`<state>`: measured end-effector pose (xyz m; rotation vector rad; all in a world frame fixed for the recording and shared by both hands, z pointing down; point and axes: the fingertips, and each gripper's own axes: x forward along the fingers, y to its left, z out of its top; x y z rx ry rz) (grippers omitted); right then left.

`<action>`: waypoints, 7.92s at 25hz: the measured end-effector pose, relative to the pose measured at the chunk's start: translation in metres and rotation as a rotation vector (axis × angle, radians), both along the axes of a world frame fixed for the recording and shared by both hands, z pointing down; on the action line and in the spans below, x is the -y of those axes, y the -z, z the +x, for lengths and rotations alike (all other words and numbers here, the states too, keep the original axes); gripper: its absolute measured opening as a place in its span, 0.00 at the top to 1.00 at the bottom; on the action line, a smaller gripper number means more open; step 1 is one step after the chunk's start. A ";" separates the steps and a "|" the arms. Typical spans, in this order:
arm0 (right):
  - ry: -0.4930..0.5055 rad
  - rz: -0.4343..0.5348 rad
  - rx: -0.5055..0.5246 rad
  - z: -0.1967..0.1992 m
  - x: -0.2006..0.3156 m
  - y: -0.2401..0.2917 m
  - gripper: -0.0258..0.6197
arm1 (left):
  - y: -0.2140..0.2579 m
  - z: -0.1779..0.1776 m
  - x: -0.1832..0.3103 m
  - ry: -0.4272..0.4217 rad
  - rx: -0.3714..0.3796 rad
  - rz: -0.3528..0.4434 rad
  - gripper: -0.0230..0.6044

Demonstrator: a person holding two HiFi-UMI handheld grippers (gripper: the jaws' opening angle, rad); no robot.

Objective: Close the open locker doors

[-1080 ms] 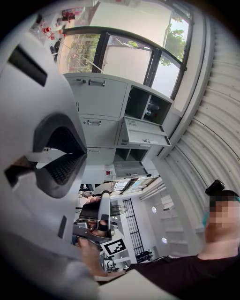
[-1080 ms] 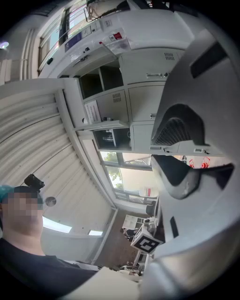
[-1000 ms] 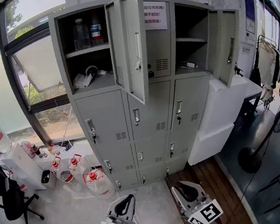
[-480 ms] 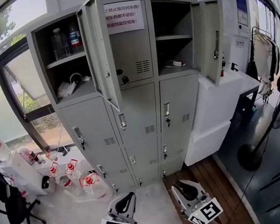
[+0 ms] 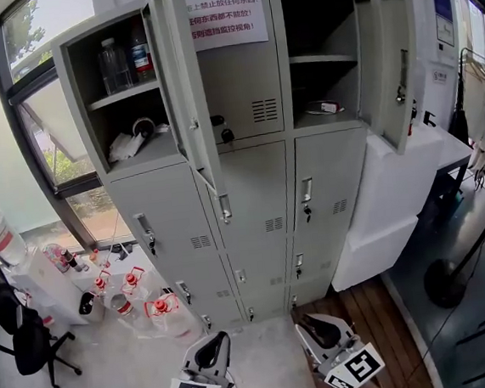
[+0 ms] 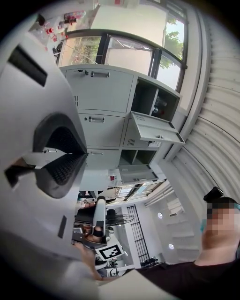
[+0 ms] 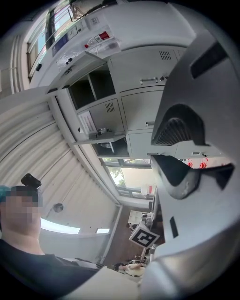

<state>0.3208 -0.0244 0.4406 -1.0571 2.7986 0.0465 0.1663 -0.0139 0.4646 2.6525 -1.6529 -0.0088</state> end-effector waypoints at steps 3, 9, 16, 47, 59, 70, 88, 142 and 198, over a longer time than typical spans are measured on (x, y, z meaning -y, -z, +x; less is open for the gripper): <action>0.003 0.004 0.001 -0.016 0.014 0.000 0.86 | -0.004 -0.017 0.013 0.001 -0.005 -0.002 0.95; -0.029 0.016 0.016 -0.071 0.048 0.006 0.86 | 0.002 -0.076 0.047 -0.027 -0.009 0.031 0.95; -0.070 0.039 0.014 -0.166 0.090 0.025 0.86 | 0.011 -0.170 0.087 -0.063 0.007 0.048 0.95; -0.444 0.253 -0.024 -0.160 0.172 0.124 0.82 | 0.056 -0.193 0.203 -0.361 0.005 0.146 0.95; -0.435 0.328 -0.011 -0.129 0.185 0.156 0.76 | 0.064 -0.159 0.224 -0.391 0.018 0.179 0.95; -0.363 0.376 0.009 -0.139 0.202 0.178 0.72 | 0.065 -0.171 0.237 -0.338 0.014 0.178 0.95; -0.312 0.414 0.012 -0.169 0.190 0.189 0.75 | 0.067 -0.199 0.224 -0.285 -0.006 0.179 0.95; 0.125 0.438 0.047 -0.365 0.177 0.196 0.75 | 0.051 -0.359 0.166 0.077 -0.016 0.132 0.95; 0.304 0.231 0.246 -0.454 0.328 0.209 0.80 | 0.023 -0.448 0.149 0.569 -0.001 0.071 0.95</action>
